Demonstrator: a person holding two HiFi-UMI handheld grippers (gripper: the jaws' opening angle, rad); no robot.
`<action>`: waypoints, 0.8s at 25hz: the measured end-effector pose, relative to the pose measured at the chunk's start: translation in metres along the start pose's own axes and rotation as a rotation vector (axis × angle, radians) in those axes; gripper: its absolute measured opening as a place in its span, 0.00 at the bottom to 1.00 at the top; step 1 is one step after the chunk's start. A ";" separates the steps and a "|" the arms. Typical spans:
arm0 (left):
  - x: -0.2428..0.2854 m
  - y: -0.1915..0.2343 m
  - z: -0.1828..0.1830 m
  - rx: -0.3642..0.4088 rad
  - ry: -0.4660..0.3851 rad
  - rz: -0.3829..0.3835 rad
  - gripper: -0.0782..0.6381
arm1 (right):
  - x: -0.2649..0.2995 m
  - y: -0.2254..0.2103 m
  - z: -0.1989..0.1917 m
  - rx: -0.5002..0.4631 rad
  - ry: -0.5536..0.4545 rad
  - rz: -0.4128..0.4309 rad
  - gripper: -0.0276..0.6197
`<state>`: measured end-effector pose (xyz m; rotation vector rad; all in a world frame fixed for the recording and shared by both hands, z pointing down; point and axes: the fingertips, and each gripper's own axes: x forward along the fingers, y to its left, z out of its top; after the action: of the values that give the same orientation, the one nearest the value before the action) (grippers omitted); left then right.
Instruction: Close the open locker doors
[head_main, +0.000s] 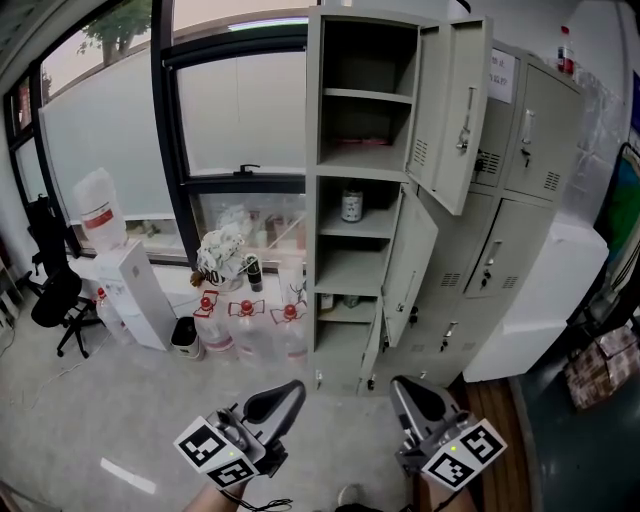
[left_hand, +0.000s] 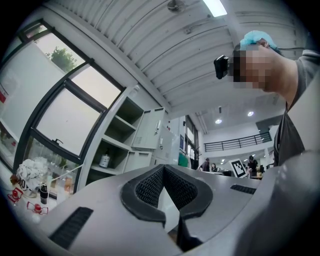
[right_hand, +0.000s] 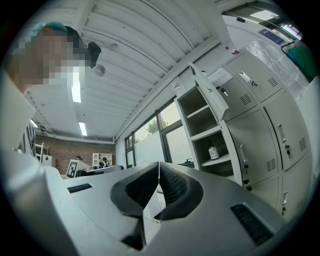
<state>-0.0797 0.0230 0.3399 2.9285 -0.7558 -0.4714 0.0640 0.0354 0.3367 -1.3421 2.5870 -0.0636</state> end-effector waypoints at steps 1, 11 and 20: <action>0.002 0.004 0.000 0.002 -0.001 -0.001 0.12 | 0.004 -0.003 0.000 -0.003 -0.002 0.000 0.06; 0.043 0.049 -0.001 0.019 0.000 0.014 0.12 | 0.044 -0.049 0.008 -0.008 -0.026 0.019 0.06; 0.098 0.084 0.002 0.030 -0.011 0.023 0.12 | 0.079 -0.097 0.022 -0.017 -0.034 0.049 0.06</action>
<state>-0.0374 -0.0980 0.3242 2.9437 -0.8038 -0.4794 0.1023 -0.0837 0.3148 -1.2739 2.5962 -0.0101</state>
